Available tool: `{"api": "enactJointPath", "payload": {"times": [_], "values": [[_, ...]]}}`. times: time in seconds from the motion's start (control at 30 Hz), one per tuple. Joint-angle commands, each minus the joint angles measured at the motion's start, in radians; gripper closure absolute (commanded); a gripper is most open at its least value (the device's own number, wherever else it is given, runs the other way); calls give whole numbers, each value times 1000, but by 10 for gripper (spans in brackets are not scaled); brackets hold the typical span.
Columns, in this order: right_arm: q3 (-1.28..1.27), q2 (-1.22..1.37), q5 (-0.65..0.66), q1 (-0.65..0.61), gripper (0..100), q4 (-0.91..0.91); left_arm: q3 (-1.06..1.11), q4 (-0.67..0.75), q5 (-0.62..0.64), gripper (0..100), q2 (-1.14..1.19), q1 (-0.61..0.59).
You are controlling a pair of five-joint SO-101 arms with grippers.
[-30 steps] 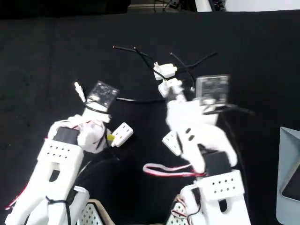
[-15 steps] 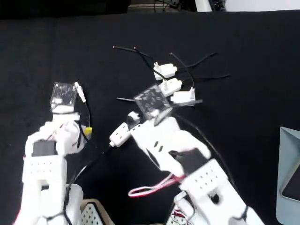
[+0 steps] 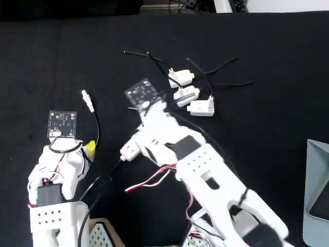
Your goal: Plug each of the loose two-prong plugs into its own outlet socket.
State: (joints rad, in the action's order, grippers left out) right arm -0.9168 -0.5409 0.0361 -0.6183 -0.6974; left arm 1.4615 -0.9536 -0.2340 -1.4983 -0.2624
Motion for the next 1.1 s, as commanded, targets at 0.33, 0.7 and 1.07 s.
{"api": "enactJointPath", "payload": {"times": [0.33, 0.7, 1.07], "values": [[58, 185, 17, -41, 987, 132, -1, 20, 9, 747, -18, -10], [54, 205, 46, 6, 987, 135, 7, 25, 9, 747, -18, -7], [44, 220, 40, 20, 987, 181, 7, 21, 9, 747, -18, -8]]}}
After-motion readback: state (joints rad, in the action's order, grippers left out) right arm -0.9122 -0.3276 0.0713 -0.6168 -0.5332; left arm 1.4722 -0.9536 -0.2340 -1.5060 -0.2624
